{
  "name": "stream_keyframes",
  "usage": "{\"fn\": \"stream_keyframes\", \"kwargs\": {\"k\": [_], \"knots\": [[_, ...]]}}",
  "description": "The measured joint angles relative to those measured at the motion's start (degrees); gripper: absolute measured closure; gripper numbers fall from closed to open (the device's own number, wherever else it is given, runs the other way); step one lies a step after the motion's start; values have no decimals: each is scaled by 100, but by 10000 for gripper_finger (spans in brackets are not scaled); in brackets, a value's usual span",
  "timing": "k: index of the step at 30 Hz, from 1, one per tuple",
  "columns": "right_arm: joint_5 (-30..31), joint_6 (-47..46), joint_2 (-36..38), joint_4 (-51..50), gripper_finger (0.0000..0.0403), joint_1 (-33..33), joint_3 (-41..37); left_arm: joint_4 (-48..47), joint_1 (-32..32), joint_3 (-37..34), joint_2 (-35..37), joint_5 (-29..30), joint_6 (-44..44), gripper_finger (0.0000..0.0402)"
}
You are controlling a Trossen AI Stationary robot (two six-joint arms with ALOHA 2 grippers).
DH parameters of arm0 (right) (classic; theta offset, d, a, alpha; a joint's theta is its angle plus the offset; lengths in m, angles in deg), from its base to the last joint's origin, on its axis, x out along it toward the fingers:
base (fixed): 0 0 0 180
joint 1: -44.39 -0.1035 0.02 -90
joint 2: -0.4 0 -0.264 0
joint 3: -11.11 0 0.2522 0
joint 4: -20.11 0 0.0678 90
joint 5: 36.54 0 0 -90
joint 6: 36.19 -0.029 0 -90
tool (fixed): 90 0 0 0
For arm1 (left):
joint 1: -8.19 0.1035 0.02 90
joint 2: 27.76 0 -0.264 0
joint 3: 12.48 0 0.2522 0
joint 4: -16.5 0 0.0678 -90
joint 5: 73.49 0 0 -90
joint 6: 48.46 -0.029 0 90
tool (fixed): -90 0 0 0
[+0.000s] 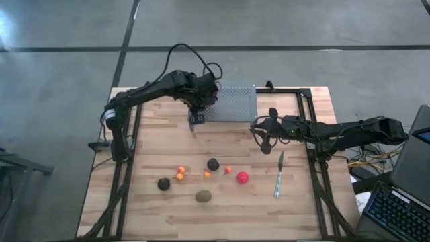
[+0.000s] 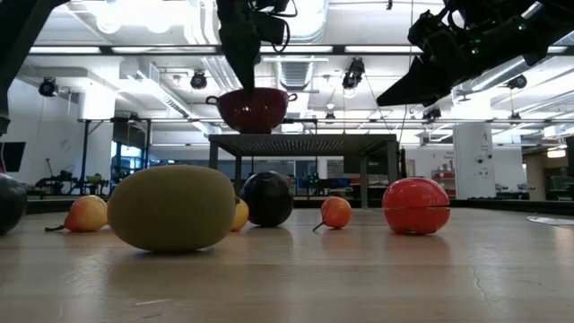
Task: Pick & Place Fruit
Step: Put the purple strainer bowl on the shelf
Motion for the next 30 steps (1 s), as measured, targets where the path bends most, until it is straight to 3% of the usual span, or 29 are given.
{"fn": "stream_keyframes", "kwargs": {"k": [19,30], "knots": [[0,42,0,192,300,-1,0,2,-117,-4,-2,94,33,395],[0,88,0,188,329,-2,0,-42,-165,-17,-2,177,72,395]]}}
